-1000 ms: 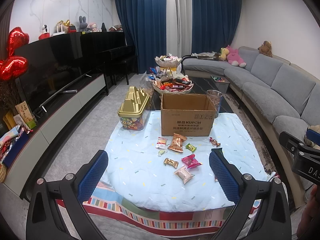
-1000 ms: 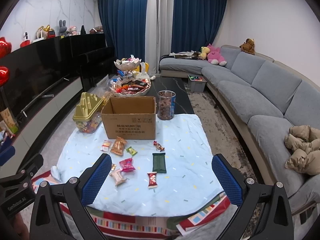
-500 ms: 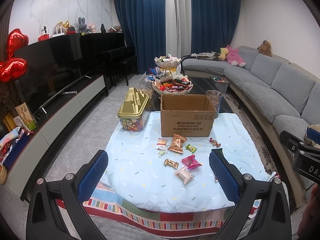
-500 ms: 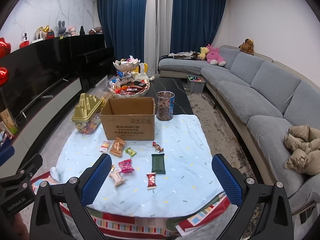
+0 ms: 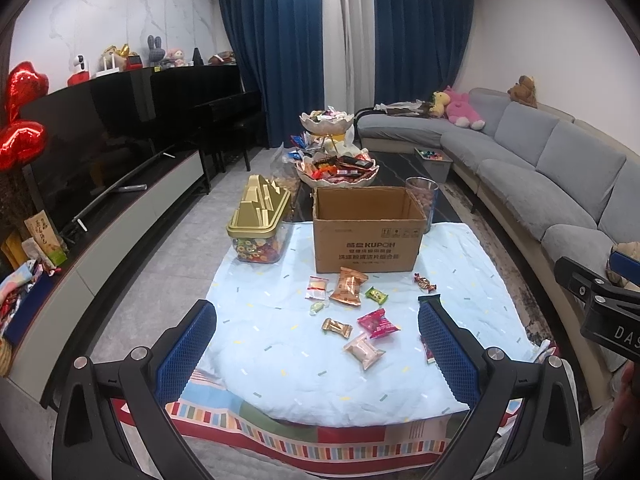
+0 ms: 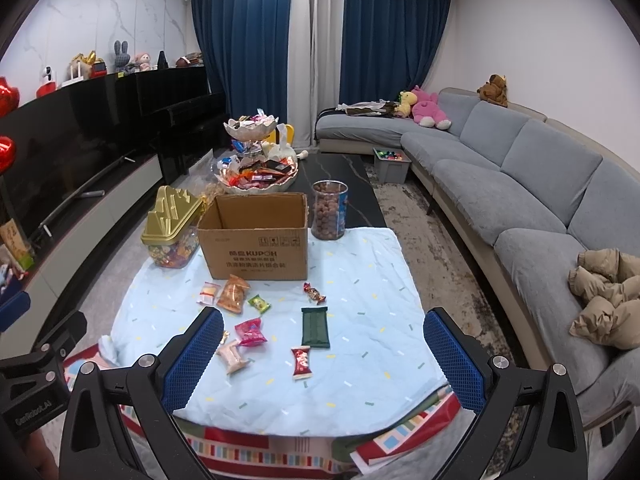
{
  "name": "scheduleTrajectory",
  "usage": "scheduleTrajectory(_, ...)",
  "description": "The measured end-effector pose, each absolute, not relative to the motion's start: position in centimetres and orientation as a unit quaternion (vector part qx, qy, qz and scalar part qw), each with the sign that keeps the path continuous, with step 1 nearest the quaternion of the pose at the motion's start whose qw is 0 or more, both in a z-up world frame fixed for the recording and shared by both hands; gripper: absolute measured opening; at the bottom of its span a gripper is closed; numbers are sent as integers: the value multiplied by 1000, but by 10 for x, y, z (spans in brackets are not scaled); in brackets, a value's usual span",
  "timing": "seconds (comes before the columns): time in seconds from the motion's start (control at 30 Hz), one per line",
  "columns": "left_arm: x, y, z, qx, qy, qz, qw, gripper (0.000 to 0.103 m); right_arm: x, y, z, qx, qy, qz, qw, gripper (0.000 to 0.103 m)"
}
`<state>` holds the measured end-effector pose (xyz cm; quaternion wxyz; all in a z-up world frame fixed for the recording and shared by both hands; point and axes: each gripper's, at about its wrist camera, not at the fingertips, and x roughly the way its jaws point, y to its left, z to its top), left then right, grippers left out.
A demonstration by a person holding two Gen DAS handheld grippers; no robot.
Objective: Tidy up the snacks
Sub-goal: 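Lower both tools and close left on white-pink biscuit while right grasps red-white candy bar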
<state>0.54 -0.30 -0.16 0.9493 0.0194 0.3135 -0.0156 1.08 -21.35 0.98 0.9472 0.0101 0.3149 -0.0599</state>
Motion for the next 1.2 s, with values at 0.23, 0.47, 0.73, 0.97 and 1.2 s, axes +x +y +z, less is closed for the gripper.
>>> scheduleTrajectory(0.23,14,-5,-4,23,321,-13,947,103,19,-219,3,10,324,-58,944,102)
scheduleTrajectory(0.47,23,-6,-9,26,326,-8,945,103,30,-217,-3,6,331,-58,942,102)
scheduleTrajectory(0.73,39,-8,-21,28,340,-13,940,103,41,-215,-12,0,337,-55,940,102)
scheduleTrajectory(0.97,58,-14,-38,33,356,-11,934,103,58,-211,-30,-11,346,-46,937,102)
scheduleTrajectory(1.2,79,-20,-60,28,377,-10,926,103,73,-210,-54,-26,358,-42,932,102)
